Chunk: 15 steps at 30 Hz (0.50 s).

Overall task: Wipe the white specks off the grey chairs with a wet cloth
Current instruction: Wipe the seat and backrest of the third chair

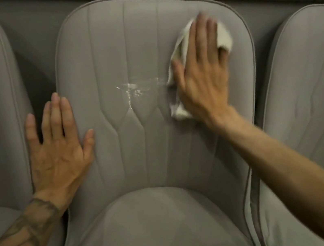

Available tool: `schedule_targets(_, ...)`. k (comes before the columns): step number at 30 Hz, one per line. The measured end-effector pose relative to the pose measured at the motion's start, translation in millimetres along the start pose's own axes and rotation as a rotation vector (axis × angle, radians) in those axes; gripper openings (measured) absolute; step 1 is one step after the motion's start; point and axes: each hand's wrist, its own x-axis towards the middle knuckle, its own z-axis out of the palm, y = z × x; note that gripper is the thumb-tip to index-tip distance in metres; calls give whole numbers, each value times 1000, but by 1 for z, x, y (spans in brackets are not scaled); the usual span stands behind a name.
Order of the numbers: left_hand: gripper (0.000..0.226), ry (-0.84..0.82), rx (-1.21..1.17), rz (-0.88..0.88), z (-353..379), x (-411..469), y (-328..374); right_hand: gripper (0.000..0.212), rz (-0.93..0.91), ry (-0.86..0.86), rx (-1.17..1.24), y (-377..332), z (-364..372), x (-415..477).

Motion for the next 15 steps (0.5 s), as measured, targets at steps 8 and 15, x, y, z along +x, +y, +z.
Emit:
schedule_targets(8, 74, -6, -11, -6, -1, 0, -1, 67, -189, -22, -12, 10, 1, -6)
schedule_targets(15, 75, 5, 10, 3, 2, 0, -3, 65, -78, -51, 23, -17, 11, -40)
